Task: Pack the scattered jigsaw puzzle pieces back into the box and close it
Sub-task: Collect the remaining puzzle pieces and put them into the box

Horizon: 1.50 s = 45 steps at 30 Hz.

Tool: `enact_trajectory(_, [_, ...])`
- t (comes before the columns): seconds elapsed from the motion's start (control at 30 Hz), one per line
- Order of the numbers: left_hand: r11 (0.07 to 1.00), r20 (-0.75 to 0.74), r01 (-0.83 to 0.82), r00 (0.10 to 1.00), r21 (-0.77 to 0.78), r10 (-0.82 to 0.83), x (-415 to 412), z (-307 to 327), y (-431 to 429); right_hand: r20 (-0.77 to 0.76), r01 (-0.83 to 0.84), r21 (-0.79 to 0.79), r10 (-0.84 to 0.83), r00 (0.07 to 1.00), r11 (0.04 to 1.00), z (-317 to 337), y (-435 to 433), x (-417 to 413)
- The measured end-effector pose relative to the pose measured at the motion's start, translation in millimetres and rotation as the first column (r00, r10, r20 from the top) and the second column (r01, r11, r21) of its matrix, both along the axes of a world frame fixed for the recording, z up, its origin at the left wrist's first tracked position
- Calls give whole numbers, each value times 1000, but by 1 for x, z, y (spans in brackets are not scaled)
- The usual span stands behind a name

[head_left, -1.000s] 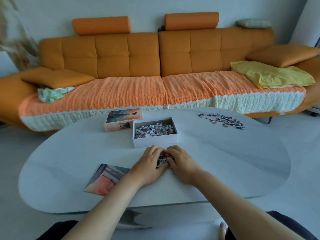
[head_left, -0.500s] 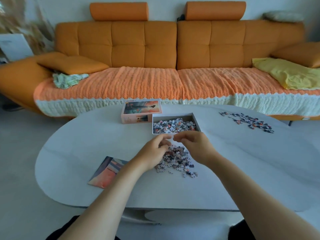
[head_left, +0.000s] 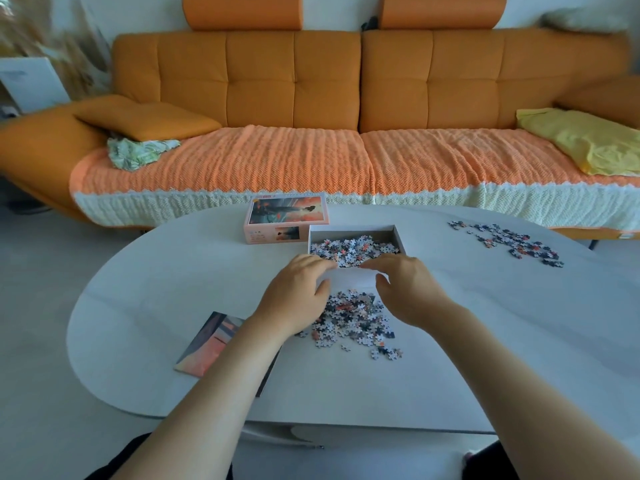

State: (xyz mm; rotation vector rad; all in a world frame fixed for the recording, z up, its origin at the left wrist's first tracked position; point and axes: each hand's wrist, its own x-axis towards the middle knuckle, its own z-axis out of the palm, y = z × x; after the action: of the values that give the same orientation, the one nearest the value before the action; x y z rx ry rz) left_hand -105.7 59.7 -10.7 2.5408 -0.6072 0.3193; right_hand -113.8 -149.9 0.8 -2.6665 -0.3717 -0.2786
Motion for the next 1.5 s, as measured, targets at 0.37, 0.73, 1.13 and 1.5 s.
enact_trajectory(0.37, [992,135,110,984,63,-117,-29,-1,5,15,-231,-237,241,970,944,9,13,-28])
enact_trajectory(0.73, [989,-91,142,986,50,-137,-24,-12,-9,-200,-155,-145,125,972,977,2,20,-24])
enact_trajectory(1.13, [970,-47,86,994,-226,-99,7,23,-13,-35,-83,112,88,995,990,35,6,-3])
enact_trajectory(1.5, [998,145,-9,989,-70,19,40,6,-21,-40,-32,26,33,999,999,14,5,28])
